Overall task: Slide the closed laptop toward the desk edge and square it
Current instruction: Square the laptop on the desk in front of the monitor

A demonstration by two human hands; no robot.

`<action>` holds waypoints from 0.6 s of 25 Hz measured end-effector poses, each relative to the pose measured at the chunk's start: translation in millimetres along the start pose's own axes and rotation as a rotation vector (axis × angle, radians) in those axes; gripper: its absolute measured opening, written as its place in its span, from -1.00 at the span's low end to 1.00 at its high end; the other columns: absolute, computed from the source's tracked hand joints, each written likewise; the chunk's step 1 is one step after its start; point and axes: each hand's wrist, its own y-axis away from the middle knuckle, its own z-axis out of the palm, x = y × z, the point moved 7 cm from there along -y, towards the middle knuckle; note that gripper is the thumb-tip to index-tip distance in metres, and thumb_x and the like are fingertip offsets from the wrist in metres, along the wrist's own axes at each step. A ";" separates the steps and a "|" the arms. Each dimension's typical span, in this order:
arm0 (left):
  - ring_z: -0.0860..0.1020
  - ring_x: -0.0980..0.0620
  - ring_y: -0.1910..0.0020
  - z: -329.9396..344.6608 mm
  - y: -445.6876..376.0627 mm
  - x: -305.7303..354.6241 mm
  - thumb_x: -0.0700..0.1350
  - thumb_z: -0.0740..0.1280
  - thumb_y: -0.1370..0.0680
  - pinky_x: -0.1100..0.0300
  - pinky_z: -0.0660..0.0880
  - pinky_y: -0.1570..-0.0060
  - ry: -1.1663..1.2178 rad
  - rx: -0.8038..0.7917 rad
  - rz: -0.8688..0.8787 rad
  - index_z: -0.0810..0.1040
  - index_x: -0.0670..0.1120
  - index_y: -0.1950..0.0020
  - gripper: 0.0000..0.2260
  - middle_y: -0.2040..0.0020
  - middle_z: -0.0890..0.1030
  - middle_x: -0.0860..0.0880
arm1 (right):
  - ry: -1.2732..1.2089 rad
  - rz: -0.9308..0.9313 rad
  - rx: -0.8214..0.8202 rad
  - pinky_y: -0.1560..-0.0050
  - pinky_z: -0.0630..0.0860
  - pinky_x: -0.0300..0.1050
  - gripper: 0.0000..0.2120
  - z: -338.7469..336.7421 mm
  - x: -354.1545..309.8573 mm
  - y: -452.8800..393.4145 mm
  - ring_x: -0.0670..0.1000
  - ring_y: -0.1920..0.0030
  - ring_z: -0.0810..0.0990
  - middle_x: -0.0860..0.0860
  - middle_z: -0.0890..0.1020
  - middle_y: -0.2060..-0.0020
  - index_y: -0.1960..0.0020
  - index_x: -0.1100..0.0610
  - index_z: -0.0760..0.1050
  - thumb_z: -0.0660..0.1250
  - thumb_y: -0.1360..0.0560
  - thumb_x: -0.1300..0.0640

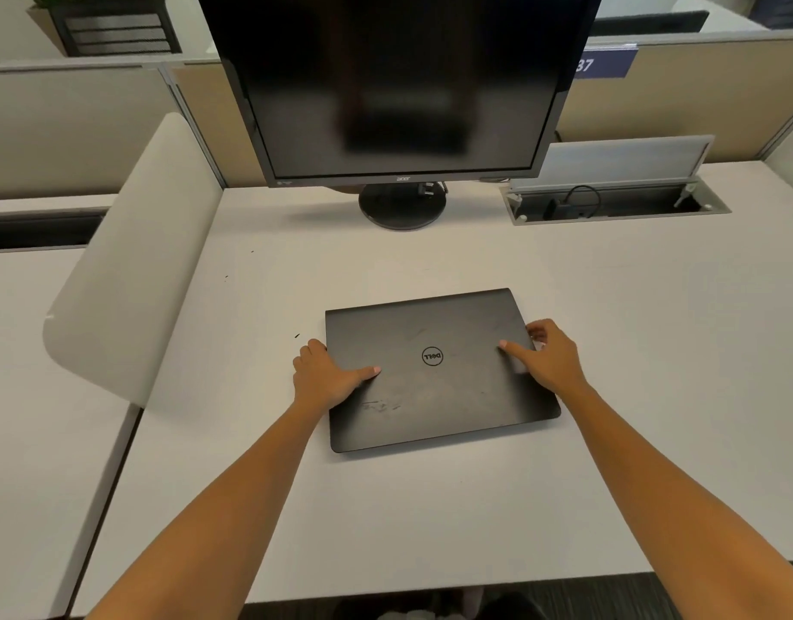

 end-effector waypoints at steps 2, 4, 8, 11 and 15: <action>0.41 -0.14 -0.26 -1.1 5.7 -2.5 0.29 0.61 -0.21 -0.07 0.48 -0.21 0.054 0.070 0.074 0.42 -0.17 -0.26 -0.16 -0.18 0.46 -0.09 | -0.063 -0.022 -0.039 -0.29 0.43 -0.08 -0.31 5.7 2.1 2.0 0.11 -0.30 0.52 0.08 0.53 -0.32 -0.41 0.13 0.38 0.56 -0.39 -0.05; 0.37 -0.11 -0.28 2.1 12.6 -4.8 0.21 0.63 -0.26 0.01 0.44 -0.26 0.152 0.087 0.131 0.39 -0.16 -0.31 -0.20 -0.21 0.41 -0.05 | -0.131 -0.049 -0.034 -0.35 0.40 -0.11 -0.27 6.6 5.3 7.0 0.09 -0.36 0.49 0.07 0.49 -0.40 -0.48 0.11 0.33 0.55 -0.41 -0.02; 0.40 0.00 -0.34 12.7 26.0 -11.5 0.03 0.66 -0.30 0.04 0.40 -0.40 0.414 0.056 0.196 0.26 -0.08 -0.46 -0.13 -0.34 0.36 0.01 | -0.100 -0.117 -0.026 -0.35 0.31 -0.19 -0.28 13.0 6.8 14.5 0.06 -0.45 0.41 0.01 0.41 -0.48 -0.56 0.08 0.26 0.47 -0.49 -0.01; 0.30 0.09 -0.47 16.2 33.0 -11.7 0.03 0.67 -0.29 0.21 0.24 -0.42 0.424 0.037 0.199 0.11 -0.04 -0.61 0.05 -0.54 0.28 0.05 | -0.063 -0.104 -0.060 -0.40 0.31 -0.14 -0.17 14.6 9.8 14.0 0.05 -0.48 0.36 -0.01 0.35 -0.52 -0.59 0.06 0.20 0.52 -0.43 -0.05; 0.25 0.06 -0.54 16.3 35.3 -12.5 0.04 0.66 -0.30 0.13 0.22 -0.50 0.415 0.032 0.212 0.09 -0.04 -0.64 0.07 -0.59 0.24 0.06 | -0.071 -0.086 -0.081 -0.44 0.32 -0.07 -0.07 11.7 16.4 16.5 0.07 -0.50 0.34 -0.01 0.33 -0.54 -0.61 0.05 0.16 0.56 -0.38 -0.05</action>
